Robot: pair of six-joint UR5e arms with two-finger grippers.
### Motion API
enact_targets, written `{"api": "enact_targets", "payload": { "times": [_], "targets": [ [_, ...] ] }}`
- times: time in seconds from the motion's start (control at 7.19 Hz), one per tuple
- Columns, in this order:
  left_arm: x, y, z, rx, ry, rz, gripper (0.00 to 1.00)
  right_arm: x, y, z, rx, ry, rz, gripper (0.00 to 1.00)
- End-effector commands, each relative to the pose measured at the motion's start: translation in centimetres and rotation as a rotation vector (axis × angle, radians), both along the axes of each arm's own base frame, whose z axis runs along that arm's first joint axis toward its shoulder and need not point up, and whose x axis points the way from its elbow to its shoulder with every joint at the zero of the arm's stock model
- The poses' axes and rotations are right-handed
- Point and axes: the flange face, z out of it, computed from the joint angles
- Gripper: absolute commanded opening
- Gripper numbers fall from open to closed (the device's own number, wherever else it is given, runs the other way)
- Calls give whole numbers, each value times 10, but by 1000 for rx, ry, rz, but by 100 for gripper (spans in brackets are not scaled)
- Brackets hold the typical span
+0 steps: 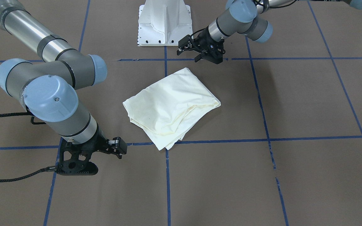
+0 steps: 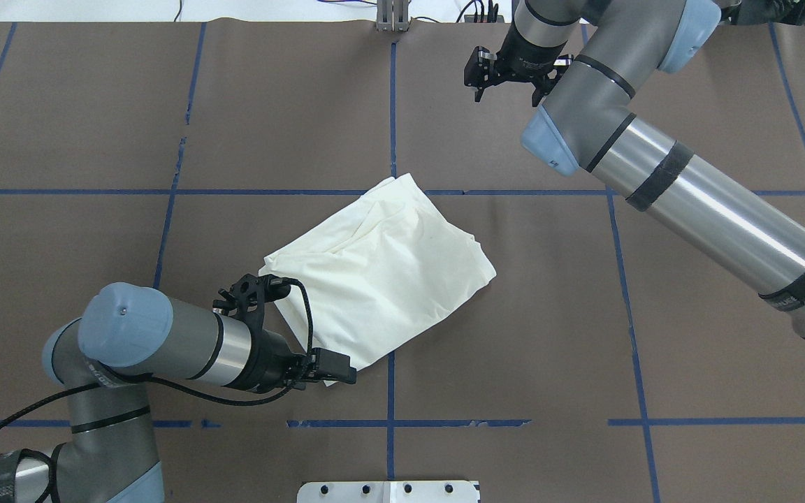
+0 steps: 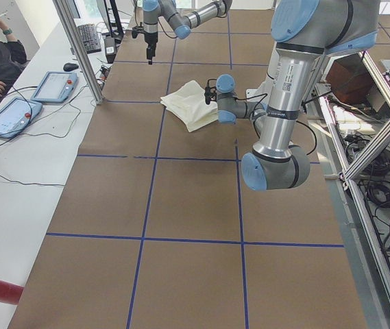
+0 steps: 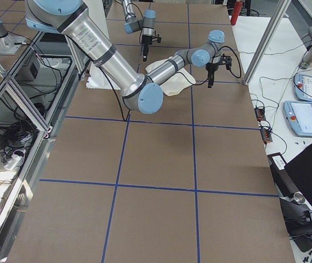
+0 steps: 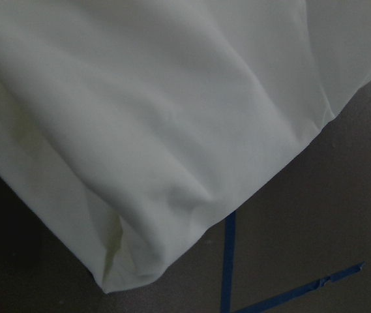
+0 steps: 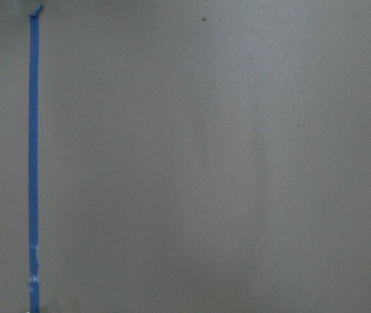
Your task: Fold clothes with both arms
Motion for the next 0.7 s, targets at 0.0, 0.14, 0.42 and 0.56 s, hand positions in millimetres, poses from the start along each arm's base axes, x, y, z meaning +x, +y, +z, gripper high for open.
{"api": "enact_targets", "payload": {
  "times": [0.0,0.14,0.42,0.56],
  "targets": [
    [-58,-51,-1,63,-70,-78,100,23,30,32,6,-5,0,100],
    [-95,-79,7,133,-143,-121,100,46,48,56,9,0,3,100],
    [-173,-143,35,305,-314,-186,100,106,62,103,60,71,-69,100],
    [-212,-174,49,366,-403,-204,100,140,70,130,78,117,-112,100]
  ]
}}
